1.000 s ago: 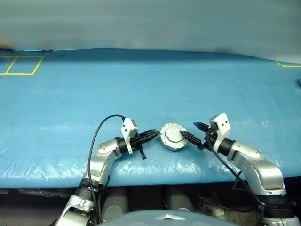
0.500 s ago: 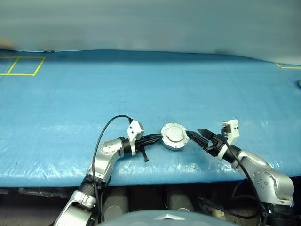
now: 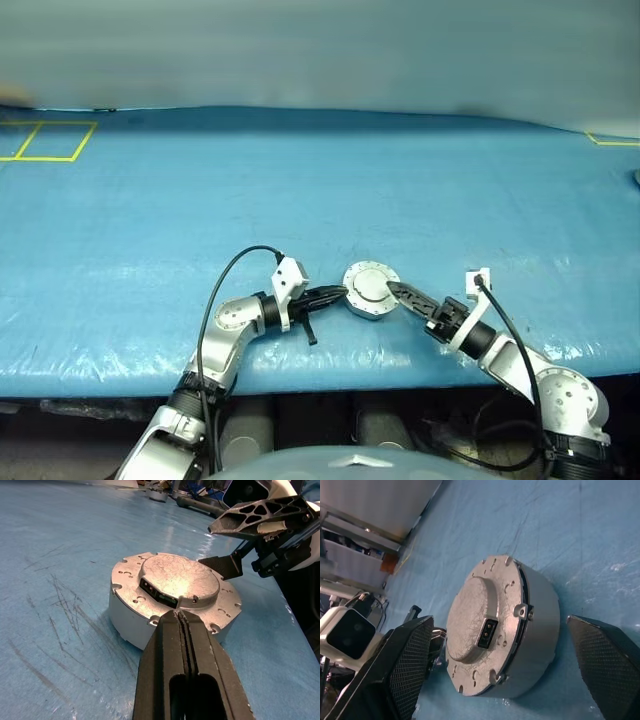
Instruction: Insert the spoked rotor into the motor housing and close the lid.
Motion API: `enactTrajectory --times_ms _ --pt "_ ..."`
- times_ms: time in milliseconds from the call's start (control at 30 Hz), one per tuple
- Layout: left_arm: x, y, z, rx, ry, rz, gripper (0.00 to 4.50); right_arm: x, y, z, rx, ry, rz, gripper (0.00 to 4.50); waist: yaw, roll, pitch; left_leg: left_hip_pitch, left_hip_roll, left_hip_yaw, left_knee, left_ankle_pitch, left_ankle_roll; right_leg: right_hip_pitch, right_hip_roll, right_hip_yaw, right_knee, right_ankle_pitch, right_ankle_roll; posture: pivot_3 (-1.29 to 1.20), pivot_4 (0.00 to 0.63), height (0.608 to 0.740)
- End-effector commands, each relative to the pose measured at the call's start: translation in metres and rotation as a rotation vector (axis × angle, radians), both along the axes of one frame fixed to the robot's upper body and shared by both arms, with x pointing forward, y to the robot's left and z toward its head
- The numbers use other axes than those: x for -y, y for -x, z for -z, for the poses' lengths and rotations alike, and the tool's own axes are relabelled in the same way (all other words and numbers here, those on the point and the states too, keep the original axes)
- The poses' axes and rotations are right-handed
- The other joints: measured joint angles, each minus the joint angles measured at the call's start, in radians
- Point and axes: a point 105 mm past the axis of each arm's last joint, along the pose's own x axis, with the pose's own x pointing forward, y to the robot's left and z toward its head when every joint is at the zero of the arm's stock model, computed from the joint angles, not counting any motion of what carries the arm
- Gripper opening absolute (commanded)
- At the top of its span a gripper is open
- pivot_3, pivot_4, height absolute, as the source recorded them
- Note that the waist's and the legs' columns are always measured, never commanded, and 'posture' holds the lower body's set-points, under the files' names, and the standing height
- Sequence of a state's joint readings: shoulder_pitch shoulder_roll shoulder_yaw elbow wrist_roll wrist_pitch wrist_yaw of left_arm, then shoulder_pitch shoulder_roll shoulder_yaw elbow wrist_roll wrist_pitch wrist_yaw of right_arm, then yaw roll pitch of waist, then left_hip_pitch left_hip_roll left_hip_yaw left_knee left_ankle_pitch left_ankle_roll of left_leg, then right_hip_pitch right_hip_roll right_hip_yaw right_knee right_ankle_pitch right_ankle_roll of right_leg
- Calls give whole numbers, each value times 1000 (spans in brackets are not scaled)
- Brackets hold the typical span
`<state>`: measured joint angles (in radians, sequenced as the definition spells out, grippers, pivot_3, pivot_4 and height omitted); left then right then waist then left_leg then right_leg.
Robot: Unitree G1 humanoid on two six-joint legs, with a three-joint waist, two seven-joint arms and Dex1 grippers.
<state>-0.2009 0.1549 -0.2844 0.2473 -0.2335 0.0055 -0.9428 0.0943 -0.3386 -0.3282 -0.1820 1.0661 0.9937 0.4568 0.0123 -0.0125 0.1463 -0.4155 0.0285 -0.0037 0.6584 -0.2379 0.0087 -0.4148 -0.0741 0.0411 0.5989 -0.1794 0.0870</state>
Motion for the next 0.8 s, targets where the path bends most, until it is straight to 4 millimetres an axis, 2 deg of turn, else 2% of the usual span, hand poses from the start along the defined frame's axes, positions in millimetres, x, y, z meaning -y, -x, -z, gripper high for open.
enactTrajectory --times_ms 33,333,467,633,700,800 --pt "6 5 2 5 -9 13 0 -8 2 4 -27 -51 -35 4450 -1 0 0 0 0 0 0 0 0 0 0 0 0 0 0 0 150 740" --pt "5 5 4 12 -17 2 0 -16 -4 4 -44 -194 -5 4450 -7 0 -1 2 0 0 3 0 0 1 0 0 4 -1 1 0 150 740" --pt "5 7 6 7 -25 4 0 -17 -5 4 -54 -250 15 3572 -10 0 -1 2 0 0 4 0 0 0 0 0 6 -1 1 0 150 740" --pt "6 9 9 5 -40 16 0 -21 -2 7 -82 -254 0 1933 -16 2 -2 2 0 0 3 0 0 0 0 0 7 -1 1 0 150 740" --pt "6 9 8 5 -39 17 0 -22 -2 7 -86 -269 5 1712 -20 2 -2 2 0 0 3 0 0 0 0 0 7 -1 1 0 150 740" --pt "7 9 9 6 -44 24 0 -25 -2 6 -83 -288 10 1712 -23 4 -3 3 0 0 3 0 0 0 0 0 7 -1 1 0 150 740"
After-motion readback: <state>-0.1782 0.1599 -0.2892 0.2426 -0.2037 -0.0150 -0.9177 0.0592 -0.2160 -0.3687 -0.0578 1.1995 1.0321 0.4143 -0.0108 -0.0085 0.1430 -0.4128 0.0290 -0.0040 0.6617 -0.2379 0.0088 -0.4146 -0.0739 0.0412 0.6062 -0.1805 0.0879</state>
